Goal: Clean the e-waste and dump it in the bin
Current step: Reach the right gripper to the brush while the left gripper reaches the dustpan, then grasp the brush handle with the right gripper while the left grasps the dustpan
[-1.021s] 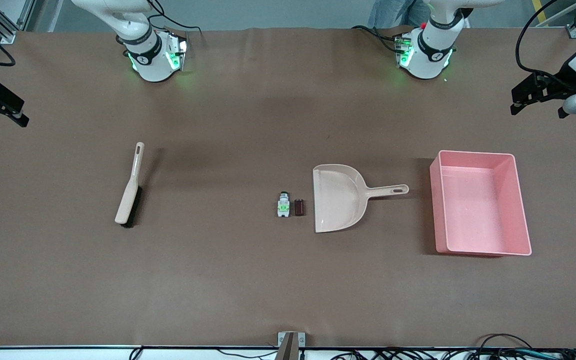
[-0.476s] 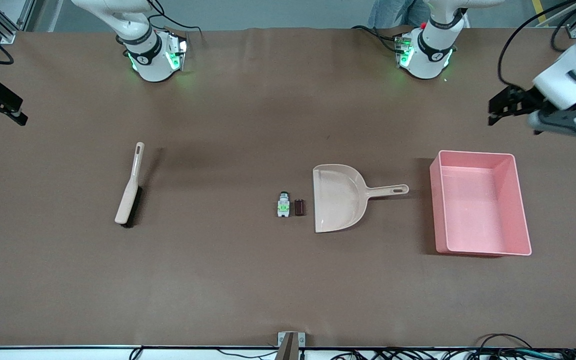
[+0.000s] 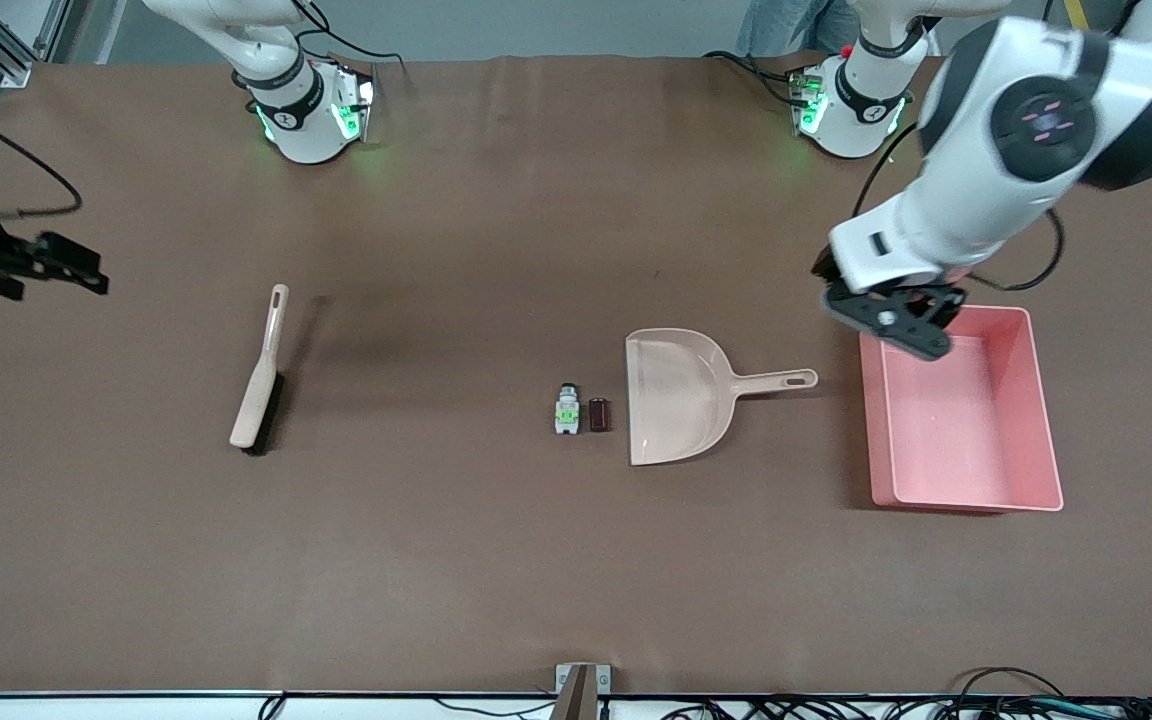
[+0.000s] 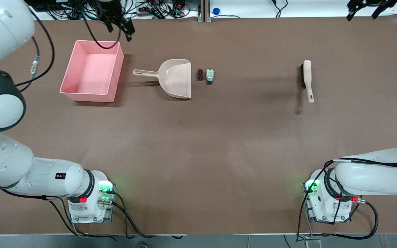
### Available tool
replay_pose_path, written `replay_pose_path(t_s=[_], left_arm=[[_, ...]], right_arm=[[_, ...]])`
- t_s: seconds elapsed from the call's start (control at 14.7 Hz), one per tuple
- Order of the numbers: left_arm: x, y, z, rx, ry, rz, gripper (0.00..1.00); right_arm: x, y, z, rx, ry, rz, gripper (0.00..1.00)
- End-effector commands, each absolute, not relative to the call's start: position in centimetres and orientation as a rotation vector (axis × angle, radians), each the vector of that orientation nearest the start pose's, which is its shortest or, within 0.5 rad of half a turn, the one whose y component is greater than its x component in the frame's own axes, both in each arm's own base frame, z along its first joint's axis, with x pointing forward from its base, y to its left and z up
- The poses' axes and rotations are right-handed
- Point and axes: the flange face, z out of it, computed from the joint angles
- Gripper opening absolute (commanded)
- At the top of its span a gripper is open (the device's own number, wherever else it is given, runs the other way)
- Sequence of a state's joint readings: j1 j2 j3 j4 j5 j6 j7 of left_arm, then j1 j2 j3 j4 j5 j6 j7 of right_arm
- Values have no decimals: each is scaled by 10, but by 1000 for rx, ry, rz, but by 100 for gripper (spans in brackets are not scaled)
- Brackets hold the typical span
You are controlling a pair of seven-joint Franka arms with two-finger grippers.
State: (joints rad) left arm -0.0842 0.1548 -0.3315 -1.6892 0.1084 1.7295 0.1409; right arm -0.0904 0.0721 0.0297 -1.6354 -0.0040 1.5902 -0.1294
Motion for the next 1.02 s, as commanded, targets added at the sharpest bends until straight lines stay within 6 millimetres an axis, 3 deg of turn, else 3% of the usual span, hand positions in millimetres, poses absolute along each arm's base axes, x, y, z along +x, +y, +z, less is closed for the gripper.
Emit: replay_pose_path(t_s=[0.0,0.2,0.41,0.54,0.68,0.95], left_arm=[[561,-250,464,-2850,1034,149,100],[554,-287,420,-2732,1170,213,96],[548,-315,378,-2597,1284,253,95],[552,-318,351,-2536,1426,286,91],[558,-318,337,-2463,1596,285,89],[558,-318,304,-2345,1715,315,87]], right_arm=[[593,-32,493,-3098,-126,312,100],[593,-33,424,-3103,42,336,100],[578,-23,358,-3108,152,330,100],[567,-16,321,-3112,151,317,100],[558,-10,291,-3114,188,315,100],[546,8,239,-3120,255,246,100]])
